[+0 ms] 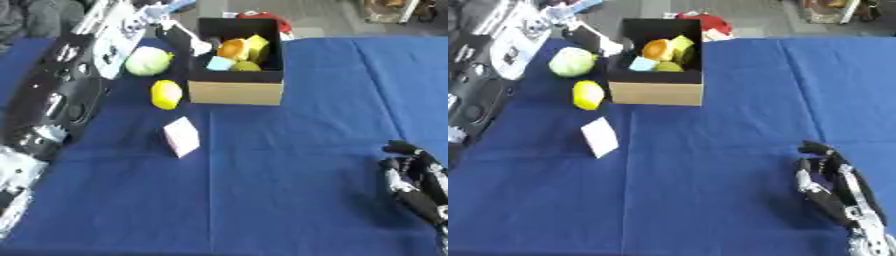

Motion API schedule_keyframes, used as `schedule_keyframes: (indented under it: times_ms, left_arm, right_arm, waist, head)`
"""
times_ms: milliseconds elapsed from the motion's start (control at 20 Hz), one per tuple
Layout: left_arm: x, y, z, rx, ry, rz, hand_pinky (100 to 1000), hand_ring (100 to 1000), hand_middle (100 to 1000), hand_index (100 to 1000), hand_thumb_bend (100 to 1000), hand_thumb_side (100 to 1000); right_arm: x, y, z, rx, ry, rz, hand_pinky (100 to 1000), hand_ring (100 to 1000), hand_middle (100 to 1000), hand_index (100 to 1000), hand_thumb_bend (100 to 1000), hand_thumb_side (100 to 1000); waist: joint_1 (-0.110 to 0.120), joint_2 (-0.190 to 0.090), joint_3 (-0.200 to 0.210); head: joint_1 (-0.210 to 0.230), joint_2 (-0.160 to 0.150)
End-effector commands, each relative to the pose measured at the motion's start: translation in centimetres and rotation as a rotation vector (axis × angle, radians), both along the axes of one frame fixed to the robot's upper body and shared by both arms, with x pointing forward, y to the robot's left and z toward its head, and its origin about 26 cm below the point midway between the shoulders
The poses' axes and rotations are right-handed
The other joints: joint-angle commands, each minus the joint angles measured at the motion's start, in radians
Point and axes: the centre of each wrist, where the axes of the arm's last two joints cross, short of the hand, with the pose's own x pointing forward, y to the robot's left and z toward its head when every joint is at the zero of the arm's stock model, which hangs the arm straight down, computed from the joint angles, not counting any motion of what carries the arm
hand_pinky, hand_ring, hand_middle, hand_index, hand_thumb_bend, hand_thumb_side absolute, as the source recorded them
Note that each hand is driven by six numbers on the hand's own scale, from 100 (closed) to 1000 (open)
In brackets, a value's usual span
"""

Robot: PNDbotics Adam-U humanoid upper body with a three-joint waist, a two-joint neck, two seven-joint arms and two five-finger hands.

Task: Pick up objects on the table and place them in the box.

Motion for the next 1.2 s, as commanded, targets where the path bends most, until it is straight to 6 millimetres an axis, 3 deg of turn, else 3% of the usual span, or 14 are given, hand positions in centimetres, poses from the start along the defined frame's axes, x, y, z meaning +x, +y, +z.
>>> schedule_keyframes:
  times_ms: [50, 200, 500, 900, 1200]
  left_arm:
    - [-1.4, 1.9, 0.5, 0.123, 0.034, -0.044, 901, 854, 845, 928, 518, 294]
    - [-2.1, 3.4, -1.0, 0.224, 0.124, -0.071, 899, 852, 839, 922, 546, 297]
    - [-1.7, 4.1, -4.7, 0.403, 0.297, -0.121, 896, 849, 830, 912, 550, 284]
    - [0.0, 5.3, -4.8, 0.437, 0.387, -0.149, 887, 838, 821, 907, 474, 270]
    - [0.6, 3.6, -5.1, 0.412, 0.457, -0.191, 886, 838, 822, 907, 431, 255]
  right_arm:
    - [0.1, -0.8, 0.7, -0.031, -0.016, -0.01, 750, 662, 735, 836, 100, 256]
    - [0.2, -0.7, 0.7, -0.034, -0.017, -0.004, 750, 662, 735, 836, 100, 257]
    - [0.2, -0.7, 0.7, -0.034, -0.015, -0.001, 750, 662, 735, 836, 100, 256]
    - [0.1, -0.7, 0.6, -0.03, -0.012, -0.003, 750, 662, 735, 836, 100, 255]
    - [0.1, -0.6, 0.5, -0.027, -0.011, -0.003, 750, 662, 735, 836, 100, 255]
  waist:
    - [0.017, -0.026, -0.001]
    - [0.021, -0.025, -0.008]
    - [0.02, -0.027, -0.013]
    - [0.018, -0.027, -0.009]
    - [0.014, -0.027, -0.011]
  head:
    - [-0.001, -0.007]
    - [0.007, -0.008]
    - [0.009, -0.006]
    - [0.004, -0.004]
    - [0.003, -0.005]
